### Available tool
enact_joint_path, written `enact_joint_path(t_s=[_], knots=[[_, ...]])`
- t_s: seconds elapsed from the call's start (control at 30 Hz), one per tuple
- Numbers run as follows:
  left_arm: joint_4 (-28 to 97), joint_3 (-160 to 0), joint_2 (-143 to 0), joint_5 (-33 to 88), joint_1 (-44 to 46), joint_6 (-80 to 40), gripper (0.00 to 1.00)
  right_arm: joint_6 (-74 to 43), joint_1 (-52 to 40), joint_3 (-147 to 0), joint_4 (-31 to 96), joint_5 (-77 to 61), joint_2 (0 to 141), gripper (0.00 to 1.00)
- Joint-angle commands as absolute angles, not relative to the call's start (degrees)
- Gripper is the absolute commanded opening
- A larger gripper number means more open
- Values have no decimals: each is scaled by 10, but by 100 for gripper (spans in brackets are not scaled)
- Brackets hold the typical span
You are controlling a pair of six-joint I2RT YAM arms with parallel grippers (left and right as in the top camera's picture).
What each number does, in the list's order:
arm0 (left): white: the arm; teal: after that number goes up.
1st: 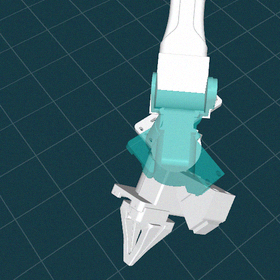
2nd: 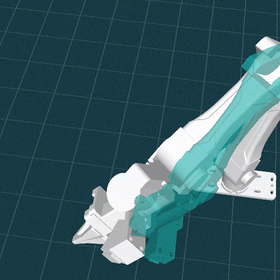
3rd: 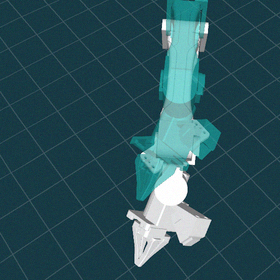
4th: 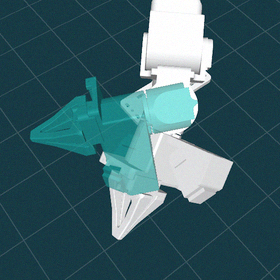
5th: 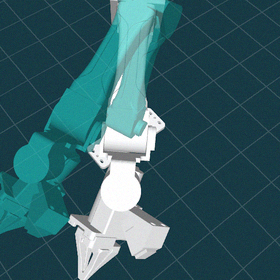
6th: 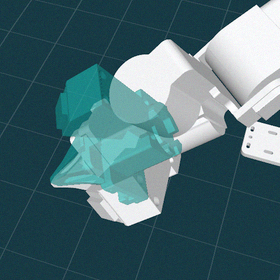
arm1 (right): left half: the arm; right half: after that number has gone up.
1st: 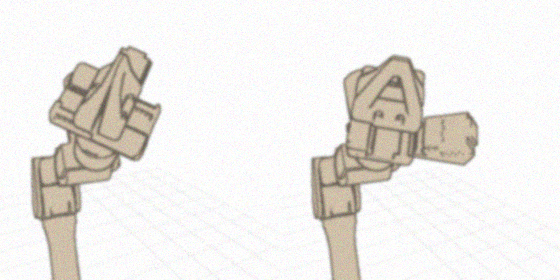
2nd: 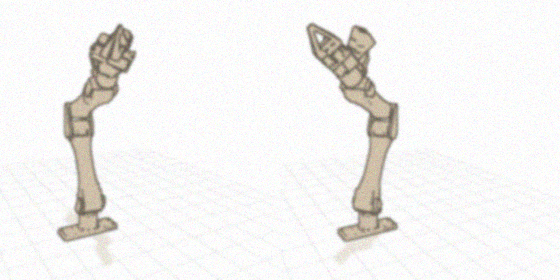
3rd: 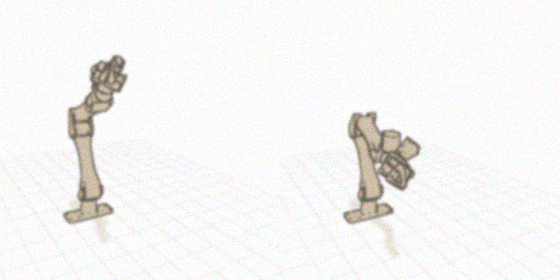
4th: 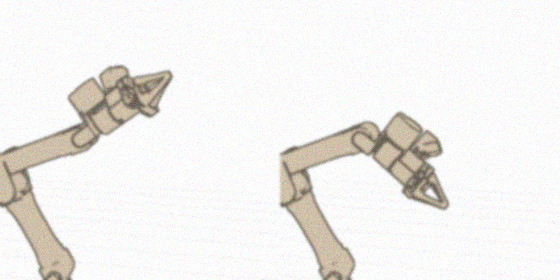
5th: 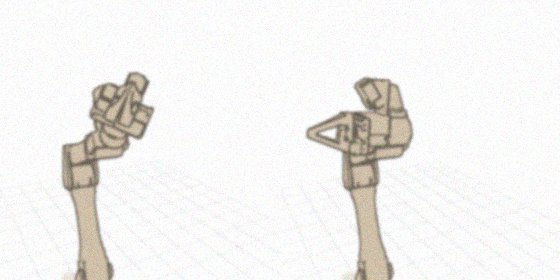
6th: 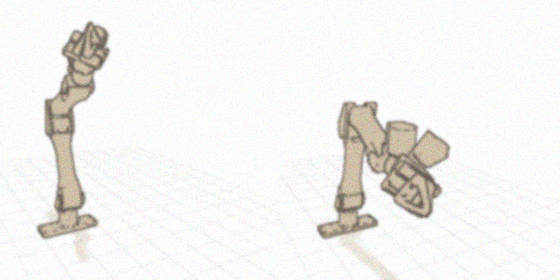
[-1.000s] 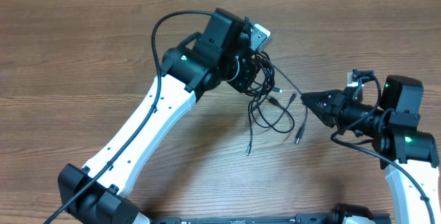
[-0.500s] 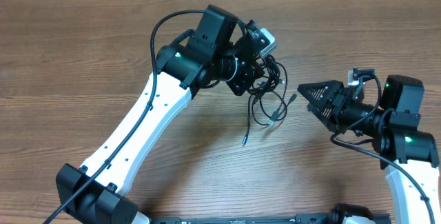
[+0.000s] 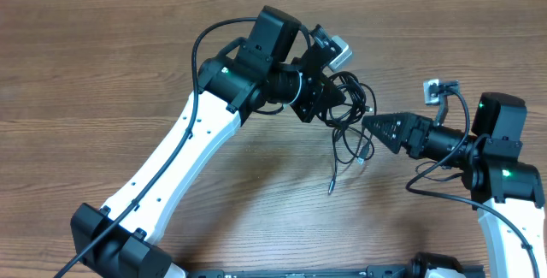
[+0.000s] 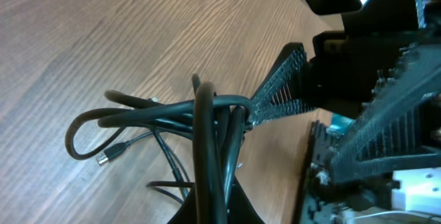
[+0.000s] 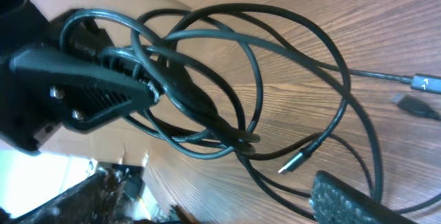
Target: Untangle cables
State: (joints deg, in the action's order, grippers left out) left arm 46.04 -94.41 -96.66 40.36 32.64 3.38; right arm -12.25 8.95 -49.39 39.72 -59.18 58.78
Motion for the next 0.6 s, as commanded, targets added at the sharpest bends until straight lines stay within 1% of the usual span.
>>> enact_joint_path(t_s=[0.0, 0.13, 0.27, 0.4, 0.43, 0.57], knots=[[456, -950, -954, 435, 331, -40, 4, -19, 90, -495, 390, -605, 586, 76], [456, -950, -954, 441, 333, -94, 4, 22, 90, -495, 389, -605, 586, 72], [456, -950, -954, 467, 340, -94, 4, 56, 90, -495, 383, -606, 586, 72], [456, -950, -954, 466, 353, -94, 4, 106, 90, -495, 382, -606, 586, 71], [455, -950, -954, 466, 357, -94, 4, 117, 90, -495, 381, -606, 586, 68], [449, -950, -954, 465, 367, -94, 4, 155, 90, -495, 378, -606, 586, 41]])
